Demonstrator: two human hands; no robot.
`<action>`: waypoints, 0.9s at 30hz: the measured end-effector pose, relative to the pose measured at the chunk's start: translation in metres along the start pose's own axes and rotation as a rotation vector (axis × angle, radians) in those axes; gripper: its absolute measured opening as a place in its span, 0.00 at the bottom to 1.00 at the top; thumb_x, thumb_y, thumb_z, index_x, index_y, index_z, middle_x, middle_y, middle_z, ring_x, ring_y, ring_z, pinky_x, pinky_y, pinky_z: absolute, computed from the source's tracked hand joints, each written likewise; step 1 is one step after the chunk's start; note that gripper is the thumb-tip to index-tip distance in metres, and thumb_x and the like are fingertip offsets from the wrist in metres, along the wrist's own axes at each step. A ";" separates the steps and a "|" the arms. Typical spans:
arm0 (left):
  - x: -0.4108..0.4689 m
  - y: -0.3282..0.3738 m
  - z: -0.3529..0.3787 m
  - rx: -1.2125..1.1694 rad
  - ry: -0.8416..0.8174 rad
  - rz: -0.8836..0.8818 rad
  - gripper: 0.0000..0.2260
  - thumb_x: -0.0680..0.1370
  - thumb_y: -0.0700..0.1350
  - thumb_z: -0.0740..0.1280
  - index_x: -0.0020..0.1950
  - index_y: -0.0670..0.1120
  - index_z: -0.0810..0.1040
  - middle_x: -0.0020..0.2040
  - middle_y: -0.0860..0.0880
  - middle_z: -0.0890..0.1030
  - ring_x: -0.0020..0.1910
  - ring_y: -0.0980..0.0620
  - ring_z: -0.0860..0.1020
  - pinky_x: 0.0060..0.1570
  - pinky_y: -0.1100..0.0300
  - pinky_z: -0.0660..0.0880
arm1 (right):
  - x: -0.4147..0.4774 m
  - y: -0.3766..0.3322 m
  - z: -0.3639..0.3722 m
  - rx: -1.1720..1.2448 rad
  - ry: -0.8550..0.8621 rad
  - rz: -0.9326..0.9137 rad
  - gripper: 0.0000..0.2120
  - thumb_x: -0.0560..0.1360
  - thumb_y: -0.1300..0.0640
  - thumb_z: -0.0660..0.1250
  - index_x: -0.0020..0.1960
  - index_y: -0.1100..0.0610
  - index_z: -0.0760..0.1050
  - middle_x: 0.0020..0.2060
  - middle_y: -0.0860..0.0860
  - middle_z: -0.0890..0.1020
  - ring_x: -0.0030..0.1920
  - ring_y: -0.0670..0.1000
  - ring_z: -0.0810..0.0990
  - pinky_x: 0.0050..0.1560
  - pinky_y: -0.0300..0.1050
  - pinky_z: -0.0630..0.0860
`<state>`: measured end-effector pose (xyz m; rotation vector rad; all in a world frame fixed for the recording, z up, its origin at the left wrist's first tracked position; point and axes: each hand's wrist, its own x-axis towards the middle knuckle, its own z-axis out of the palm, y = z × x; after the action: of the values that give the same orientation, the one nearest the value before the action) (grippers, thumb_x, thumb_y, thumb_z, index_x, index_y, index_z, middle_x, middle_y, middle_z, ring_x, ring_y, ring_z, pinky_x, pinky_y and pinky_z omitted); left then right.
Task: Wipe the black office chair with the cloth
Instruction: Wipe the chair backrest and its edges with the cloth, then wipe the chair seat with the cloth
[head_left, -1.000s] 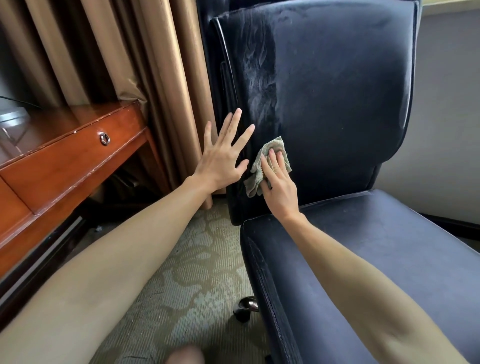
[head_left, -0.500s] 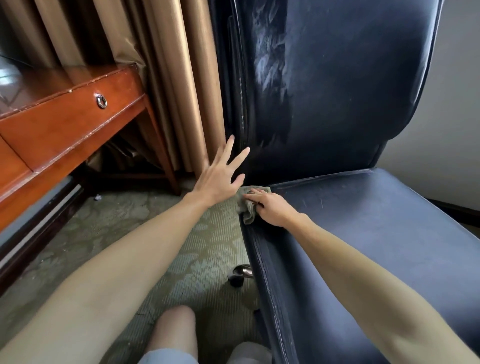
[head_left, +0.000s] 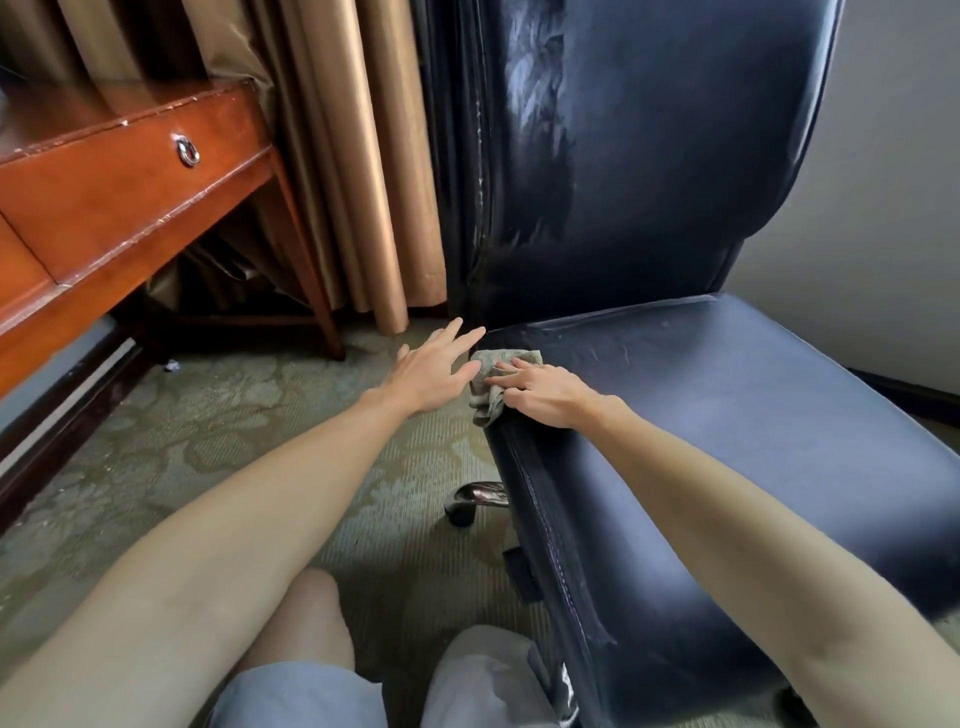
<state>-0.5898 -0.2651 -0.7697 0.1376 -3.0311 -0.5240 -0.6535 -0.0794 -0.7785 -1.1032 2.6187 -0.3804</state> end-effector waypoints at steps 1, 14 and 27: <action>0.000 0.001 0.003 -0.002 -0.002 -0.005 0.23 0.83 0.56 0.55 0.78 0.61 0.55 0.80 0.52 0.51 0.78 0.49 0.53 0.72 0.36 0.50 | -0.003 -0.001 0.001 0.010 -0.003 0.000 0.22 0.81 0.49 0.51 0.74 0.44 0.64 0.77 0.44 0.57 0.78 0.48 0.50 0.75 0.52 0.52; 0.008 -0.018 -0.005 -0.208 -0.037 -0.103 0.22 0.83 0.54 0.54 0.78 0.61 0.57 0.80 0.52 0.52 0.78 0.47 0.55 0.73 0.38 0.51 | 0.030 -0.014 0.005 -0.129 -0.002 0.144 0.25 0.82 0.41 0.51 0.77 0.44 0.54 0.78 0.47 0.52 0.78 0.51 0.46 0.75 0.53 0.53; 0.011 0.022 -0.023 -0.126 -0.406 -0.096 0.20 0.85 0.54 0.50 0.78 0.61 0.56 0.80 0.57 0.48 0.79 0.47 0.43 0.69 0.28 0.40 | -0.050 -0.028 0.012 -0.020 -0.084 0.207 0.26 0.80 0.41 0.55 0.77 0.44 0.57 0.78 0.45 0.54 0.78 0.48 0.48 0.77 0.48 0.52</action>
<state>-0.6005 -0.2537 -0.7401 0.1927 -3.3806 -0.8430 -0.5975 -0.0635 -0.7730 -0.8244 2.6336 -0.2575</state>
